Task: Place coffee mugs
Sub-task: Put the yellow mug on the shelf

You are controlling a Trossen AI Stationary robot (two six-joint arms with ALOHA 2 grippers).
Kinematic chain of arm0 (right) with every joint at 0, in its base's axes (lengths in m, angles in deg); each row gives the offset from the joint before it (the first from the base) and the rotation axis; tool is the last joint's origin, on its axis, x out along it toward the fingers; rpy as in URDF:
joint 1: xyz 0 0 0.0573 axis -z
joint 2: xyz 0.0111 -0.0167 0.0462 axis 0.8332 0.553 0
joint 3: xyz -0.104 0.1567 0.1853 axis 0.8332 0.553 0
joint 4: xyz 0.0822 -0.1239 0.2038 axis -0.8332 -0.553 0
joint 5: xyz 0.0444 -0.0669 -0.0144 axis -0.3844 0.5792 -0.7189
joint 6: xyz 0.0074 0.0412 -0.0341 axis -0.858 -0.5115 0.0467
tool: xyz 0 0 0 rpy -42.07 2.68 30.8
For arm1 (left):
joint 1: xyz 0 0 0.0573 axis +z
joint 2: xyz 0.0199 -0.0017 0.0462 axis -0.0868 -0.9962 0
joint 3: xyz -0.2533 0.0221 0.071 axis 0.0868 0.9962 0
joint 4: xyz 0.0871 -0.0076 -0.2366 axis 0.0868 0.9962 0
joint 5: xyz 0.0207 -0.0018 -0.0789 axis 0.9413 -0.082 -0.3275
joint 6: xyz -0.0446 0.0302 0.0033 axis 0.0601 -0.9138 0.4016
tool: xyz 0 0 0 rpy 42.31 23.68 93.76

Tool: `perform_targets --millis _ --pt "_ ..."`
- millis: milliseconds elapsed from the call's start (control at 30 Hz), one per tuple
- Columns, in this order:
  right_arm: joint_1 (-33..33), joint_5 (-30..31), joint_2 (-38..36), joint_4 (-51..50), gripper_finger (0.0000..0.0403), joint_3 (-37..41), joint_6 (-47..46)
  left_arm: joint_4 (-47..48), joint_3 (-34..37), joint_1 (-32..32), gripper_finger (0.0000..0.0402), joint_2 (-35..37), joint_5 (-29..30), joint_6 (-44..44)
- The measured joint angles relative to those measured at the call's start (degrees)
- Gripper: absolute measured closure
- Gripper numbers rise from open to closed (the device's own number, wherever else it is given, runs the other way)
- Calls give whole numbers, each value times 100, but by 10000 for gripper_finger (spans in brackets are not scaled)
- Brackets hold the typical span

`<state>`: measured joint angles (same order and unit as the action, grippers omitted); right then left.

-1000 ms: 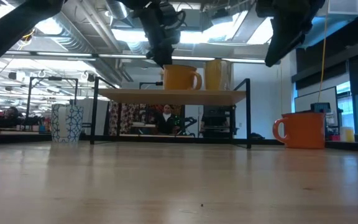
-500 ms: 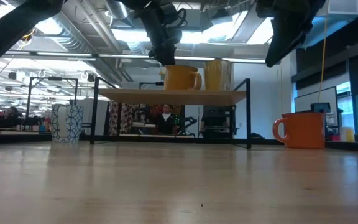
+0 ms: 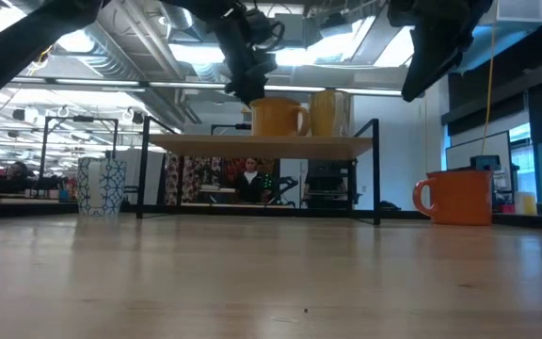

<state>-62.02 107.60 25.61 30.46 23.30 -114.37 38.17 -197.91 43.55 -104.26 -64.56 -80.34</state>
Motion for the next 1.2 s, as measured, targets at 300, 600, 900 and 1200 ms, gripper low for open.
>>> perform_targets --millis 300,600,900,1200 --pt "1 0 0 -2 274 0 -12 -299 -11 2 307 27 60 -49" --pt "-2 9 2 -32 274 0 -12 -334 -27 -437 307 578 -1239 106" --pt "-2 132 2 38 274 0 5 -265 198 -1020 307 407 -416 -404" --pt "-2 42 2 162 274 0 5 -287 603 -1049 307 409 -453 -392"
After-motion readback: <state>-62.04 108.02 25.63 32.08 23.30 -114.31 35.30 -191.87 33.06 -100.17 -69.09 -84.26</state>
